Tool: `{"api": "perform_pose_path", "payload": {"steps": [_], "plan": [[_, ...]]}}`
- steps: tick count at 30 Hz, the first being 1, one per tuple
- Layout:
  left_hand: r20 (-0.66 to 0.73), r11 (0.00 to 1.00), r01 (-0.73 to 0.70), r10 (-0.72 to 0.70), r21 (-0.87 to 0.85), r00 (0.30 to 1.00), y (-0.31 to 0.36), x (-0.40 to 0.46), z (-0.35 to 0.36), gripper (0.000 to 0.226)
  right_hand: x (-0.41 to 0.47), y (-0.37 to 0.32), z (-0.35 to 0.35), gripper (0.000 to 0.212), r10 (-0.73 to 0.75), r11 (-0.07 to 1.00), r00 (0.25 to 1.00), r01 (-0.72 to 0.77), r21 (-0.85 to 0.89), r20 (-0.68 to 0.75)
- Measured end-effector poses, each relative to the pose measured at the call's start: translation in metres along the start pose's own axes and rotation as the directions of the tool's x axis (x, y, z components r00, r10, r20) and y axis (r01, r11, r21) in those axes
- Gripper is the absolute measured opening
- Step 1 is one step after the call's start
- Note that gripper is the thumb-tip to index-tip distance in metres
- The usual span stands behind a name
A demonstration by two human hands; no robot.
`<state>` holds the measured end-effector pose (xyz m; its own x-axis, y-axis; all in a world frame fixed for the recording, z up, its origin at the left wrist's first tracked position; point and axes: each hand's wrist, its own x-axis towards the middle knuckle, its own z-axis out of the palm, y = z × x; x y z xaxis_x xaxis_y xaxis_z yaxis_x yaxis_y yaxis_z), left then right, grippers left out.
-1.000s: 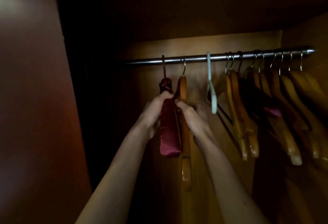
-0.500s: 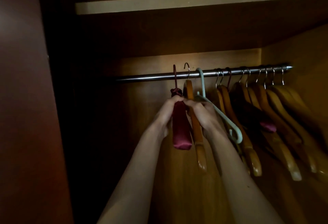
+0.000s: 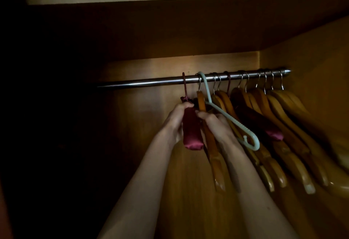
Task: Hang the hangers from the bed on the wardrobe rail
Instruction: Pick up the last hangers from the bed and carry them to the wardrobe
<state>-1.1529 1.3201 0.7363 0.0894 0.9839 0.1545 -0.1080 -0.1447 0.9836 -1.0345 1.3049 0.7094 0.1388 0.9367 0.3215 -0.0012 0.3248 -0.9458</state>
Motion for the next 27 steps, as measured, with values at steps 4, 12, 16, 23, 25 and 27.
{"api": "perform_pose_path", "payload": {"steps": [4, 12, 16, 23, 25, 27], "plan": [[-0.058, 0.996, 0.025, -0.020, 0.084, 0.998, -0.008, 0.005, -0.005, 0.038, 0.002, 0.001, 0.002, 0.030, 0.016, 1.000, 1.000, -0.015, -0.008, 0.020], [-0.082, 0.997, -0.029, 0.034, 0.068, 0.996, -0.026, -0.008, -0.010, 0.058, -0.017, 0.005, 0.003, 0.055, 0.039, 0.997, 0.998, -0.043, 0.059, 0.058], [-0.147, 0.997, -0.074, 0.072, -0.010, 0.986, -0.068, -0.047, -0.013, 0.050, -0.064, 0.024, 0.000, 0.021, 0.009, 0.989, 0.999, -0.013, 0.146, 0.031], [-0.347, 0.931, 0.182, -0.065, 0.317, 0.936, -0.157, -0.130, -0.038, 0.030, -0.133, 0.107, -0.014, 0.018, -0.056, 0.984, 0.998, 0.050, 0.169, 0.031], [-0.312, 0.888, 0.223, -0.097, 0.402, 0.945, -0.176, -0.150, -0.050, 0.019, -0.149, 0.140, -0.016, 0.016, 0.028, 0.993, 0.994, -0.040, 0.107, 0.107], [-0.276, 0.842, 0.243, -0.117, 0.482, 0.954, -0.192, -0.170, -0.061, 0.015, -0.169, 0.169, -0.013, 0.019, 0.143, 0.986, 0.965, -0.159, 0.056, 0.219]]}}
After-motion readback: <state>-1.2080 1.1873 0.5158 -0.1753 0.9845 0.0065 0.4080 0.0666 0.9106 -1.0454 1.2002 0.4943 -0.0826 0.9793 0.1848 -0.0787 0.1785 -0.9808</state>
